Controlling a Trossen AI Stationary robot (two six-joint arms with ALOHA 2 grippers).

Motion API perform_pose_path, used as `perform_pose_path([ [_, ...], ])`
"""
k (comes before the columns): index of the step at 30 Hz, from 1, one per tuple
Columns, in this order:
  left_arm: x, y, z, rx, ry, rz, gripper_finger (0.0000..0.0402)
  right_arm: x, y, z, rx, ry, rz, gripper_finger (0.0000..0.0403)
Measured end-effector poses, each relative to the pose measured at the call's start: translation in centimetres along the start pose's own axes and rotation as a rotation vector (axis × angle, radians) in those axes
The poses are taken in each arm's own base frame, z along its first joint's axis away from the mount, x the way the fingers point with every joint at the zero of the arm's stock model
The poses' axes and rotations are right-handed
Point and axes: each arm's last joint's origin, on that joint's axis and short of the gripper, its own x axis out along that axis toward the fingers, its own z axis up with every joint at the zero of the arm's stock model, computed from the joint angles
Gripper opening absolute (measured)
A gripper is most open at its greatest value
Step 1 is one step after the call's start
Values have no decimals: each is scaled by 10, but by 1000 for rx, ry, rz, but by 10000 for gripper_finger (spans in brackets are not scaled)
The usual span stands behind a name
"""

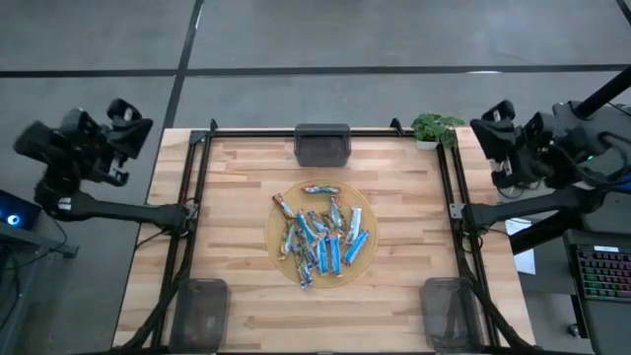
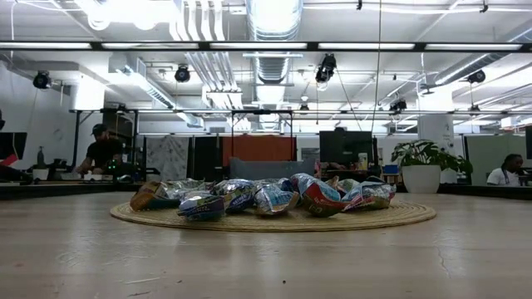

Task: Pick and place Granola Bars by type
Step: Put the red granola bar into the left black bin

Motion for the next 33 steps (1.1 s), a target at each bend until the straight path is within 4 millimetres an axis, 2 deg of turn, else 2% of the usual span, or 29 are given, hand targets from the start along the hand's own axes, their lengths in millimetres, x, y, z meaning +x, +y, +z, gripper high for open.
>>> perform_pose_path([
  [3, 14, -4, 19, 45, 68, -8, 0, 11, 5, 18, -22, 74, -7, 9],
  [7, 33, -10, 35, 80, 179, -13, 0, 24, 10, 36, -46, 163, -15, 9],
  [14, 63, -16, 41, 105, 319, -9, 0, 41, 16, 51, -77, 292, -26, 8],
  [20, 82, -20, 32, 114, 374, -6, 0, 55, 20, 46, -98, 383, -36, 9],
  [33, 95, -21, 14, 125, 485, 5, 0, 71, 21, 16, -134, 583, -62, 9],
])
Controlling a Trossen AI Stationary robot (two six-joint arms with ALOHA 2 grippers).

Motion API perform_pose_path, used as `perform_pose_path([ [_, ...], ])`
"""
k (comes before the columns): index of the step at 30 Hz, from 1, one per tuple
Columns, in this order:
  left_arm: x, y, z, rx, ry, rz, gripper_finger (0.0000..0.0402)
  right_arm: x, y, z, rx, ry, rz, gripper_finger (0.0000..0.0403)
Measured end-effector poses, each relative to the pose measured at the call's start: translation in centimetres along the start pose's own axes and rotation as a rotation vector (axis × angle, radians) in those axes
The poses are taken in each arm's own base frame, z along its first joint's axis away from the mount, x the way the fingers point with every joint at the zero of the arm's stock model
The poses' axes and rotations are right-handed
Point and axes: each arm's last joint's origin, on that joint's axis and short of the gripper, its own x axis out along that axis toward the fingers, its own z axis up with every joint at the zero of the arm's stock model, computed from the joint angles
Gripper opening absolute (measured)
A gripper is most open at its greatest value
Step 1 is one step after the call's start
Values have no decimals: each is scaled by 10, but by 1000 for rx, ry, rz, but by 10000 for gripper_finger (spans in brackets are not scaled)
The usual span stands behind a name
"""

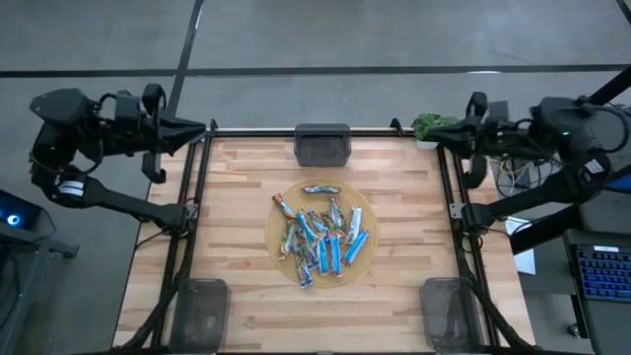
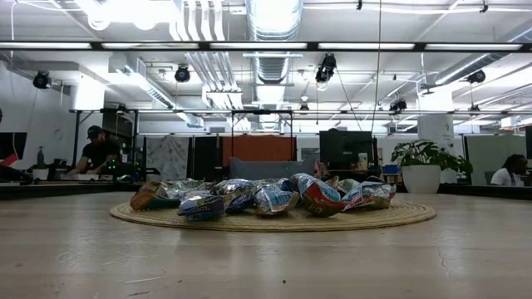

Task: Pick and place Granola Bars by type
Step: Put the red granola bar into the left black bin

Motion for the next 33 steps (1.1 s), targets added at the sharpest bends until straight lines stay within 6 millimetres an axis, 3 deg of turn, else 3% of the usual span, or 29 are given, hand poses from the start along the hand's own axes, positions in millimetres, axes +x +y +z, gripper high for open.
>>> perform_pose_path([
  [12, 28, -5, -6, 18, 75, 2, 0, 39, 10, -11, -178, 124, -7, 9],
  [21, 56, -10, -19, 40, 188, 4, 0, 70, 17, -20, -183, 200, -13, 9],
  [33, 72, -12, -30, 80, 293, 5, 0, 100, 24, -38, -180, 344, -1, 9],
])
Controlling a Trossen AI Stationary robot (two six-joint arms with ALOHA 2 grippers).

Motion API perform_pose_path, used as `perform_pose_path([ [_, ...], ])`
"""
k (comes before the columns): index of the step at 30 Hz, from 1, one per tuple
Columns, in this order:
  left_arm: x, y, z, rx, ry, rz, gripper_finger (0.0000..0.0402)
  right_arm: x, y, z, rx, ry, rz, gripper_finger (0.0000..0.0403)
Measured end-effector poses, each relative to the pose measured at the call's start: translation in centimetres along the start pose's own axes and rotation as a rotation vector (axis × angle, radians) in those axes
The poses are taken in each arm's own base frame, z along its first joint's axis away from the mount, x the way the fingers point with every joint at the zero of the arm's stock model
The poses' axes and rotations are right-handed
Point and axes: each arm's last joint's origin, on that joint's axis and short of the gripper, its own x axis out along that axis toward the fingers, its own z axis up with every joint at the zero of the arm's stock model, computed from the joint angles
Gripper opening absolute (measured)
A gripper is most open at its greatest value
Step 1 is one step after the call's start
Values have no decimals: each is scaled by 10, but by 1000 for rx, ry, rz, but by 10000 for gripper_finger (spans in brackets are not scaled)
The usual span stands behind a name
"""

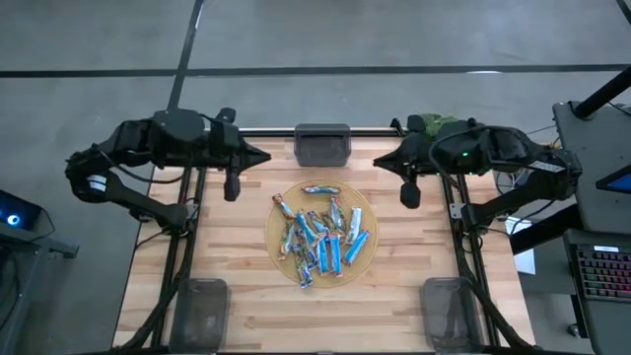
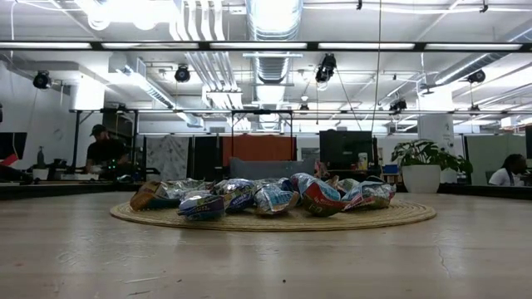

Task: Pick and place Granola Bars by type
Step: Put the red granola bar into the left black bin

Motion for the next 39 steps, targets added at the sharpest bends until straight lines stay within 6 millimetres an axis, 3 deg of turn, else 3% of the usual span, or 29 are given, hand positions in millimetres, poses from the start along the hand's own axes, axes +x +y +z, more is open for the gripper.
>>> perform_pose_path([
  [15, 5, -1, -16, 93, 180, -11, 0, 23, 8, -12, 12, 169, 64, 9],
  [30, 6, -1, -17, 91, 185, -11, 0, 37, 11, -18, 0, 226, 61, 9],
  [39, 31, -5, -40, 89, 276, -10, 0, 45, 12, -26, -8, 260, 58, 9],
])
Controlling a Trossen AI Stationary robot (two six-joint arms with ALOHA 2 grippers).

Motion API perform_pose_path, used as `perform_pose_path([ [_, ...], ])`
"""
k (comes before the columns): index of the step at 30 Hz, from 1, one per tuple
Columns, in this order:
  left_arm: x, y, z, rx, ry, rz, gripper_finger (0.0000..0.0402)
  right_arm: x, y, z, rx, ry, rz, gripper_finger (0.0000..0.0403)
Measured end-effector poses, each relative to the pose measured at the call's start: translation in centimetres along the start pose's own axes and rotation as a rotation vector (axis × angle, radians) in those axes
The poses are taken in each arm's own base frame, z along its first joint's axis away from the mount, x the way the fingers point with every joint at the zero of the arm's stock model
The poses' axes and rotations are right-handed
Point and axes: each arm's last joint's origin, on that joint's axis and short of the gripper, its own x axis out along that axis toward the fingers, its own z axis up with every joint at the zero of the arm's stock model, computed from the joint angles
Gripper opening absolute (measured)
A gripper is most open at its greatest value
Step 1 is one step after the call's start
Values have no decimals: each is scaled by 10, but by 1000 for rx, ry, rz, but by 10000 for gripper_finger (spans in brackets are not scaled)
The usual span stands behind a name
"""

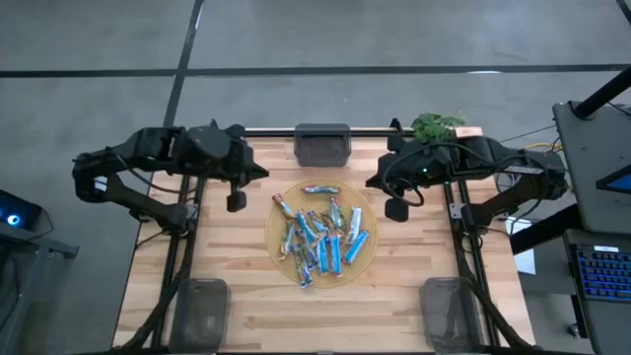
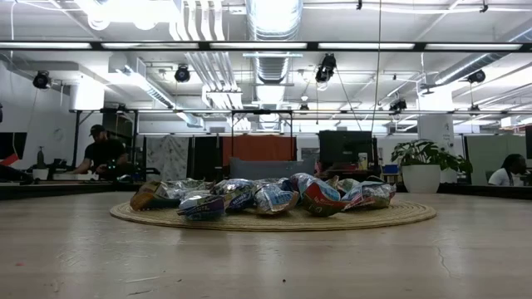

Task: Pick and place Granola Bars by type
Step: Put the red granola bar into the left black bin

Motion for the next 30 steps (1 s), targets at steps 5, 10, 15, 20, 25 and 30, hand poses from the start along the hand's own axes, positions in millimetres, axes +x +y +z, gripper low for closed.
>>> perform_pose_path([
  [5, 23, -5, -8, -8, 4, -15, 0, 10, 1, -7, 2, 38, -3, 9],
  [10, 45, -11, -17, -25, -45, -85, 0, 20, 2, -15, 21, 76, -8, 9],
  [15, 62, -15, -30, -44, -37, -95, 0, 31, 4, -25, 31, 122, -16, 9],
  [20, 70, -16, -39, -85, -1, -97, 0, 48, 6, -36, 33, 149, -18, 9],
  [25, 71, -17, -41, -91, 6, -99, 0, 61, 7, -46, 41, 165, -14, 9],
  [30, 71, -16, -41, -89, 5, -98, 0, 73, 9, -56, 62, 184, 2, 9],
])
